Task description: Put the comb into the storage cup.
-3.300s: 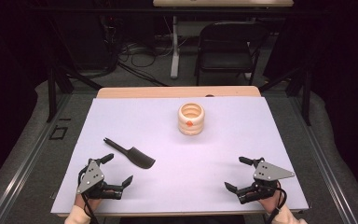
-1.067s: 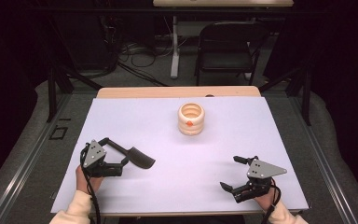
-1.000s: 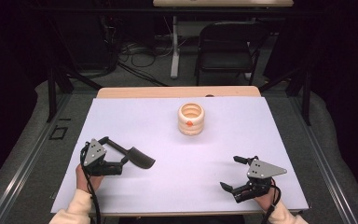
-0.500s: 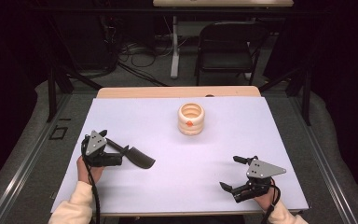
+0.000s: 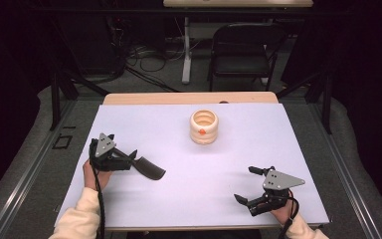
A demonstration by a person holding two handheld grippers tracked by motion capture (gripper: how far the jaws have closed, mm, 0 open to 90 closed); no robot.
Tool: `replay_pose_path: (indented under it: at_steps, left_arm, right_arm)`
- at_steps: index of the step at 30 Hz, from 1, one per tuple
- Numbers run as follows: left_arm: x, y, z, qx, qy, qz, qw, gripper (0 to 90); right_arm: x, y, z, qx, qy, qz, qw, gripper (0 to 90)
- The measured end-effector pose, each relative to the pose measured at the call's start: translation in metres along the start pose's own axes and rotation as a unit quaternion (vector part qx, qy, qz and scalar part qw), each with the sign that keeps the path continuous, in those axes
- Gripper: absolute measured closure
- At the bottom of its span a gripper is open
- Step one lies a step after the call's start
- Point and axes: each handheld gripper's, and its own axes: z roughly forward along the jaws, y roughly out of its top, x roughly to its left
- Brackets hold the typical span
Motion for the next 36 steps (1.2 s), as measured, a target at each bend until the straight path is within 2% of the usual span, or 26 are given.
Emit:
replay_pose_path:
  at_steps: [4,11,16,20,25,26,28,29,30,31,33,34,35,36]
  left_arm:
    - [0.003,0.000,0.006,0.015,0.003,0.003,0.9999,0.0]
    - [0.009,0.002,0.010,0.016,0.007,-0.005,0.9998,0.0]
    - [0.017,0.002,0.015,0.020,0.022,-0.010,0.9995,0.0]
    - [0.021,0.000,0.021,0.037,0.025,-0.009,0.9990,0.0]
    - [0.030,0.001,0.025,0.053,0.026,-0.023,0.9980,0.0]
    - [0.034,0.001,0.026,0.056,0.033,-0.033,0.9974,1.0]
    - [0.037,0.000,0.026,0.061,0.032,-0.036,0.9970,9.4]
    - [0.038,-0.001,0.027,0.061,0.035,-0.039,0.9967,9.4]
    - [0.040,-0.002,0.028,0.068,0.038,-0.041,0.9961,16.1]
    - [0.041,-0.004,0.030,0.077,0.031,-0.044,0.9956,25.8]
    - [0.042,-0.005,0.031,0.083,0.030,-0.043,0.9952,37.0]
    - [0.042,-0.006,0.032,0.085,0.030,-0.044,0.9949,37.0]
    - [0.043,-0.007,0.033,0.091,0.024,-0.045,0.9945,49.4]
    - [0.043,-0.007,0.033,0.091,0.024,-0.045,0.9945,54.3]
  right_arm:
    - [0.000,0.000,0.000,0.000,0.000,0.000,1.0000,0.0]
    - [0.000,0.000,0.000,0.001,0.000,-0.002,1.0000,0.0]
    - [0.000,0.000,0.001,0.001,0.000,-0.002,1.0000,0.0]
    - [0.000,0.000,0.001,0.002,0.000,-0.001,1.0000,0.0]
    - [0.000,0.000,0.001,0.002,0.000,-0.002,1.0000,0.0]
    - [0.000,0.000,0.002,0.003,0.000,-0.002,1.0000,0.0]
    - [0.000,0.000,0.002,0.003,0.001,-0.002,1.0000,0.0]
    - [0.000,0.000,0.002,0.003,0.001,-0.002,1.0000,0.0]
    - [0.000,0.000,0.002,0.003,0.001,-0.002,1.0000,0.0]
    - [0.000,0.000,0.001,0.003,0.001,-0.002,1.0000,0.0]
    - [0.000,0.000,0.002,0.003,0.001,-0.002,1.0000,0.0]
    - [0.000,0.000,0.002,0.003,0.001,-0.002,1.0000,0.0]
    - [0.000,0.000,0.002,0.003,0.002,-0.003,1.0000,0.0]
    - [0.000,0.000,0.002,0.003,0.002,-0.003,1.0000,0.0]
